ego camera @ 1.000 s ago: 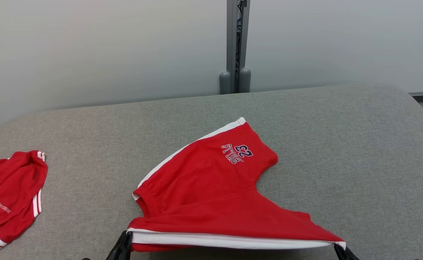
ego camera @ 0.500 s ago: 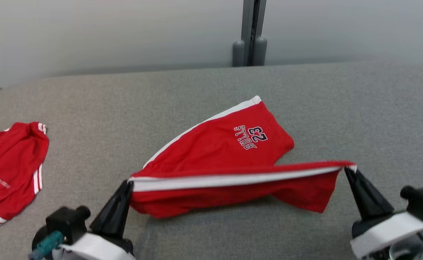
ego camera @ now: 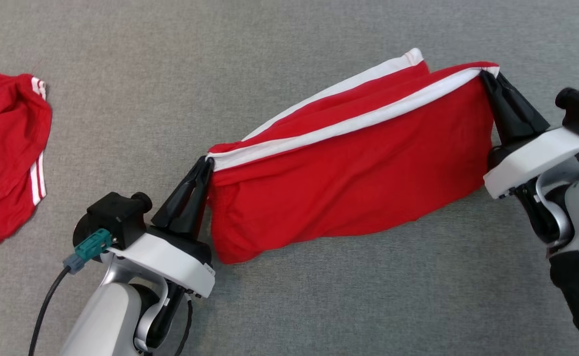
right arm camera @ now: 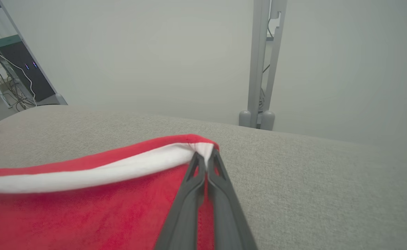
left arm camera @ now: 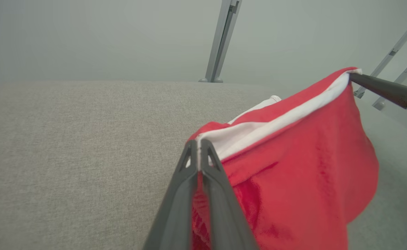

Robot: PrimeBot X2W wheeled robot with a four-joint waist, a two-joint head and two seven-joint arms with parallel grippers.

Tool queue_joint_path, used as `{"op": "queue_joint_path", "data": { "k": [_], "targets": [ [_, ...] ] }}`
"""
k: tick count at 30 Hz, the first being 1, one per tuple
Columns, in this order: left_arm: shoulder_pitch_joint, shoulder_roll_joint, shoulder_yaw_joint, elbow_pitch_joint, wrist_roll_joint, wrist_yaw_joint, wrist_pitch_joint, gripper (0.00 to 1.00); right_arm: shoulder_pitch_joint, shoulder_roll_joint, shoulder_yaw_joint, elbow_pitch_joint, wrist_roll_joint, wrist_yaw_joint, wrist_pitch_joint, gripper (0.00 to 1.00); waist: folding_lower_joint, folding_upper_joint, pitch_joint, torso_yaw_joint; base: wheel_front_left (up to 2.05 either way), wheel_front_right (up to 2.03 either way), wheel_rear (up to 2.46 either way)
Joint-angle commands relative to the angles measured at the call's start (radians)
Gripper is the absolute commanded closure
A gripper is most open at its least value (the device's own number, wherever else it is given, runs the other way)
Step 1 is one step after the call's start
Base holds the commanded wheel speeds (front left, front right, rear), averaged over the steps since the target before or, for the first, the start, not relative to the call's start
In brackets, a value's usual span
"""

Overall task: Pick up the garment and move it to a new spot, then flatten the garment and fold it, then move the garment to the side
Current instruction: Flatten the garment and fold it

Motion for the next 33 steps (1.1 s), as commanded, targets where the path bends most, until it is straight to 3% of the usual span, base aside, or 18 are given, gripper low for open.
{"op": "queue_joint_path", "data": {
  "k": [1,7,14,15,16,17,26,33],
  "targets": [
    [-0.026,-0.003,-0.008,0.01,-0.002,-0.007,-0.01,1.0,-0.053,-0.021,0.022,0.043,0.011,0.0,-0.014,1.0,0.0,0.0,0.05,0.051,0.0,0.0,0.0],
    [-0.071,-0.03,-0.042,0.062,-0.002,-0.017,-0.037,1.0,-0.19,-0.061,0.123,0.207,0.052,0.0,-0.034,1.0,0.0,0.0,0.08,0.092,0.0,0.0,0.0],
    [-0.122,-0.047,-0.072,0.127,0.007,-0.022,-0.045,1.0,-0.285,-0.06,0.221,0.361,0.098,0.0,-0.08,1.0,0.0,0.0,0.093,0.102,0.0,0.0,0.0],
    [-0.126,-0.047,-0.072,0.131,0.009,-0.019,-0.05,0.93,-0.293,-0.058,0.234,0.375,0.108,0.0,-0.091,0.97,0.0,0.0,0.092,0.1,0.0,0.0,0.0],
    [-0.125,-0.049,-0.071,0.137,0.005,-0.018,-0.055,0.56,-0.3,-0.056,0.246,0.389,0.113,0.0,-0.105,0.4,0.0,0.0,0.091,0.099,0.0,0.0,0.0],
    [-0.123,-0.05,-0.071,0.143,0.008,-0.014,-0.059,0.0,-0.301,-0.054,0.257,0.402,0.12,0.0,-0.12,0.0,0.0,0.0,0.087,0.097,0.0,0.0,0.0],
    [-0.071,-0.049,-0.034,0.151,0.031,0.044,-0.178,0.0,-0.251,-0.042,0.262,0.42,0.1,0.0,-0.228,0.0,0.0,0.0,0.026,0.069,0.0,0.0,0.0],
    [-0.024,-0.05,0.04,0.097,0.058,0.101,-0.243,0.0,-0.066,0.007,0.054,0.229,-0.025,0.0,-0.233,0.0,0.0,0.0,-0.049,0.027,0.0,0.0,0.0]
  ]
}}
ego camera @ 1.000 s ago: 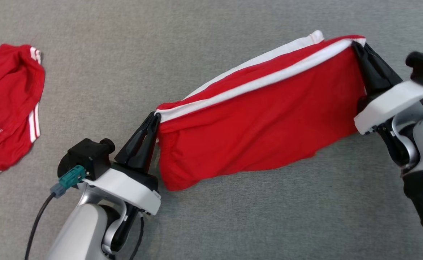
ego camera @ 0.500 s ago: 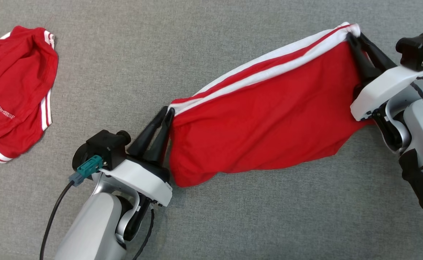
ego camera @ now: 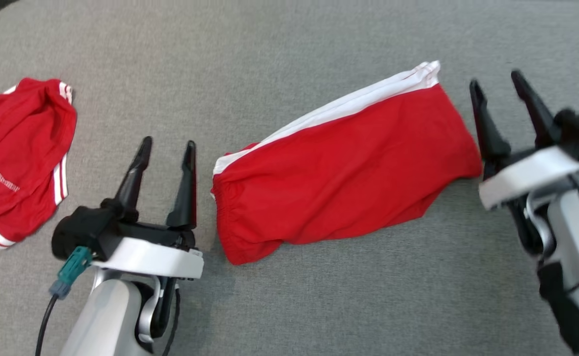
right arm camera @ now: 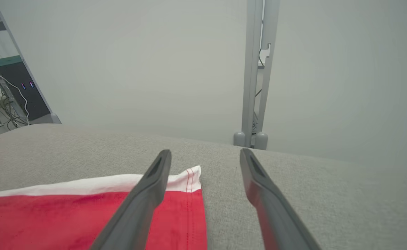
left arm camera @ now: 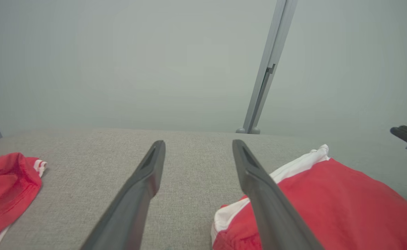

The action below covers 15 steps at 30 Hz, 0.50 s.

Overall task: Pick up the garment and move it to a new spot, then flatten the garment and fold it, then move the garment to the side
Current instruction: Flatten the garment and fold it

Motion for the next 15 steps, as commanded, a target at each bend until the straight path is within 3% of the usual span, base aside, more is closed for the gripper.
{"op": "queue_joint_path", "data": {
  "k": [1,8,15],
  "targets": [
    [0.015,0.008,0.013,-0.012,0.012,0.008,-0.005,0.0,0.042,0.005,-0.018,-0.026,-0.026,0.0,-0.004,0.0,0.0,0.0,-0.031,-0.023,0.0,0.0,0.0],
    [0.076,0.026,0.052,-0.028,0.043,0.023,-0.008,0.0,0.276,0.085,-0.166,-0.196,-0.112,0.0,-0.004,0.0,0.0,0.0,-0.1,-0.061,0.0,0.0,0.0],
    [0.133,0.041,0.058,0.011,0.039,0.018,-0.007,0.0,0.418,0.124,-0.212,-0.296,-0.137,0.0,0.001,0.0,0.0,0.0,-0.136,-0.091,0.0,0.0,0.0]
  ]
}}
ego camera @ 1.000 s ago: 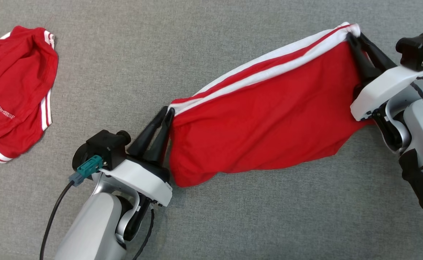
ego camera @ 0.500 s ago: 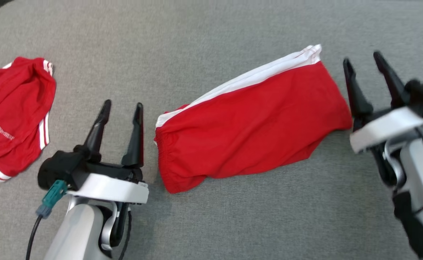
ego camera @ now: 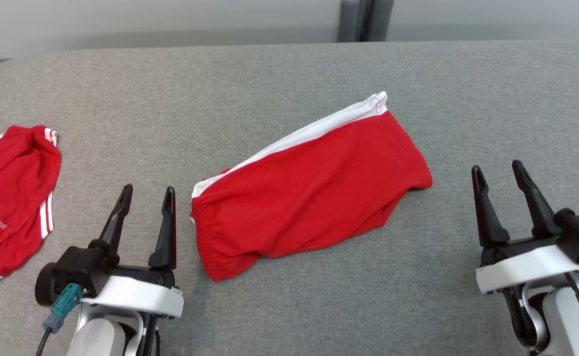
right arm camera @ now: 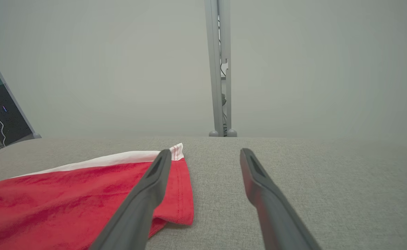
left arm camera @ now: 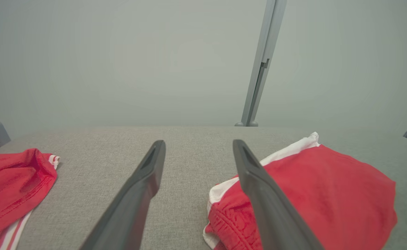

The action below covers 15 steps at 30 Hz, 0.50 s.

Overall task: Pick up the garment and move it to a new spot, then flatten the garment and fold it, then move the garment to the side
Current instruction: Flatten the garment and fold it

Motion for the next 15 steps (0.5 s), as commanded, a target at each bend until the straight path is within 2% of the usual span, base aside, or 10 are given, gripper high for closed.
{"op": "queue_joint_path", "data": {
  "k": [1,15],
  "targets": [
    [0.006,0.01,0.005,0.007,-0.002,0.002,-0.001,0.0,0.015,-0.002,-0.003,-0.012,-0.003,0.0,0.004,0.0,0.0,0.0,-0.008,-0.008,0.0,0.0,0.0],
    [0.001,0.012,0.003,0.039,-0.025,0.012,0.014,0.0,0.05,0.011,-0.021,-0.06,-0.002,0.0,0.038,0.0,0.0,0.0,-0.02,-0.013,0.0,0.0,0.0]
  ]
}}
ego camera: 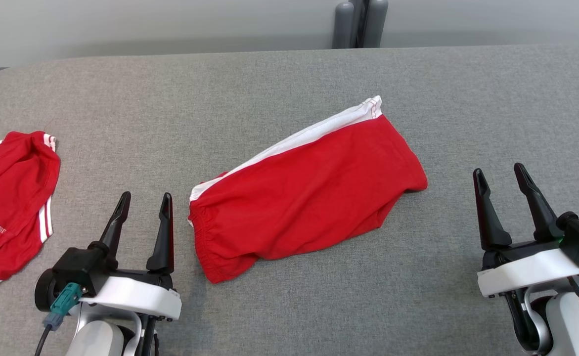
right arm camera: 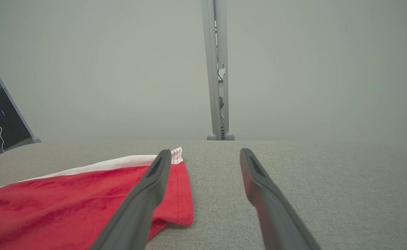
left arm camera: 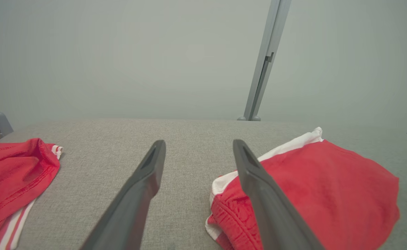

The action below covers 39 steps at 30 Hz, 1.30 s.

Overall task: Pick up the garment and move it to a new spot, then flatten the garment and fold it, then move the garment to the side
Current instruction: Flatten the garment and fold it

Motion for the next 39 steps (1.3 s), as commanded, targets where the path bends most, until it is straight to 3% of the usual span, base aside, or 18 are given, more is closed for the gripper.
{"op": "queue_joint_path", "data": {
  "k": [1,12,23,31,32,33,34,39],
  "targets": [
    [-0.009,0.006,0.002,0.003,-0.005,0.004,-0.001,0.0,0.008,0.0,-0.004,-0.001,0.003,0.0,0.004,0.0,0.0,0.0,0.001,0.0,0.0,0.0,0.0],
    [-0.059,-0.003,-0.015,-0.01,-0.011,0.001,0.012,0.0,-0.084,-0.018,-0.018,0.065,0.006,0.0,0.032,0.0,0.0,0.0,0.058,0.054,0.0,0.0,0.0],
    [-0.138,-0.026,-0.034,0.015,-0.011,-0.026,-0.007,0.0,-0.285,-0.008,0.063,0.409,0.027,0.0,0.037,0.0,0.0,0.0,0.162,0.122,0.0,0.0,0.0],
    [-0.152,-0.03,-0.036,0.053,-0.007,-0.034,-0.013,0.0,-0.29,0.033,0.141,0.604,0.097,0.001,0.064,0.0,0.0,0.0,0.153,0.115,0.0,0.0,0.0],
    [-0.15,-0.03,-0.035,0.056,-0.007,-0.035,-0.014,0.0,-0.291,0.035,0.151,0.614,0.105,0.001,0.06,0.67,0.0,0.0,0.149,0.112,0.0,0.0,0.0],
    [-0.149,-0.028,-0.034,0.059,-0.007,-0.036,-0.014,0.0,-0.293,0.037,0.158,0.62,0.115,0.001,0.056,0.91,0.0,0.0,0.146,0.109,0.0,0.0,0.0],
    [-0.148,-0.028,-0.034,0.061,-0.006,-0.036,-0.014,0.0,-0.298,0.035,0.165,0.629,0.125,0.001,0.054,1.0,0.0,0.0,0.142,0.107,0.0,0.0,0.0],
    [-0.13,-0.019,-0.031,0.064,-0.002,-0.032,-0.015,0.0,-0.294,0.022,0.188,0.624,0.175,0.001,0.02,1.0,0.0,0.0,0.117,0.092,0.0,0.0,0.0]
  ]
}}
